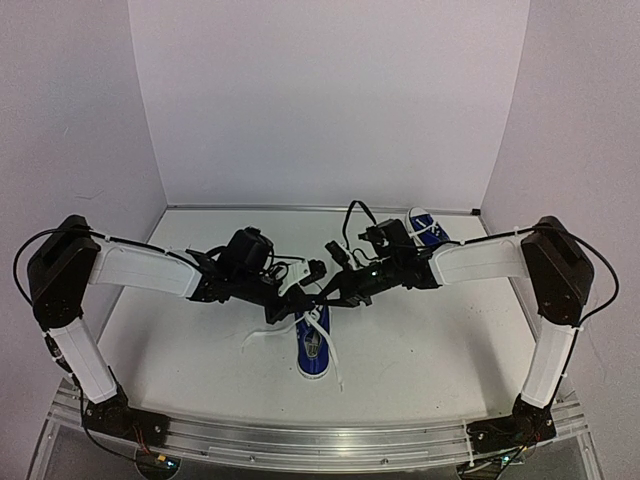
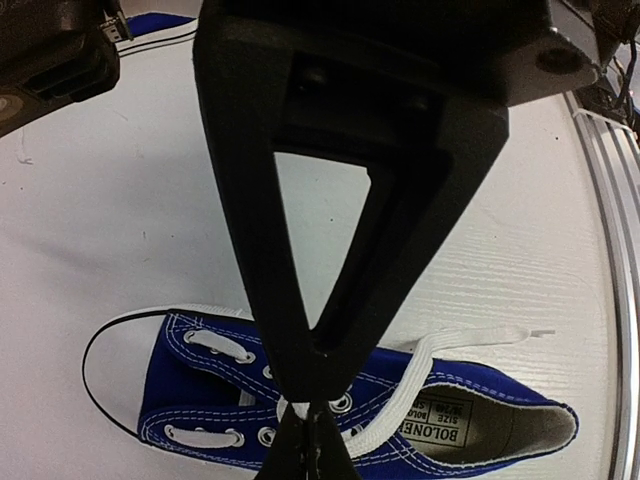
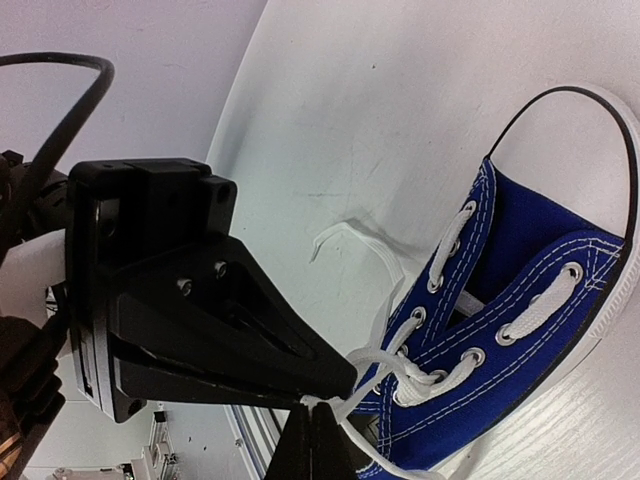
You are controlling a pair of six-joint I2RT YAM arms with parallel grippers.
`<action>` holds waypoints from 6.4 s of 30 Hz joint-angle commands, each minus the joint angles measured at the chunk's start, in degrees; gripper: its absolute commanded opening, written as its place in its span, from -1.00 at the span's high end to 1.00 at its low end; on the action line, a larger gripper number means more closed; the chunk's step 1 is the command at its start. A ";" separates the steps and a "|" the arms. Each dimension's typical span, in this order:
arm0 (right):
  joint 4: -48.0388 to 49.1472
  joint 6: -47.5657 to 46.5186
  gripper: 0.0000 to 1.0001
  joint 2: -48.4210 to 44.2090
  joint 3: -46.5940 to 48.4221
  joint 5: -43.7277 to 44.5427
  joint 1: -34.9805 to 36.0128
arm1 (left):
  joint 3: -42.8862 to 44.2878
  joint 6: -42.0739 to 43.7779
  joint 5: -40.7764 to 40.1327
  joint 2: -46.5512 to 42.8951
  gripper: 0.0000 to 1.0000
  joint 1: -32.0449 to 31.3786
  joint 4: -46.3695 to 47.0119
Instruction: Tie the shoes
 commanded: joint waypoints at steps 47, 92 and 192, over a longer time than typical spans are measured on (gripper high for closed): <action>-9.75 -10.70 1.00 -0.93 -9.65 10.70 3.29 | -7.32 -6.26 -5.80 -11.64 1.00 0.17 5.32; -19.74 -20.13 0.53 2.75 12.68 7.94 1.18 | -12.87 -6.72 -22.38 -7.31 0.90 0.14 3.45; -1.24 -8.79 1.00 -0.27 1.09 9.24 1.49 | -18.08 -3.53 -37.15 -16.58 0.12 -0.79 2.99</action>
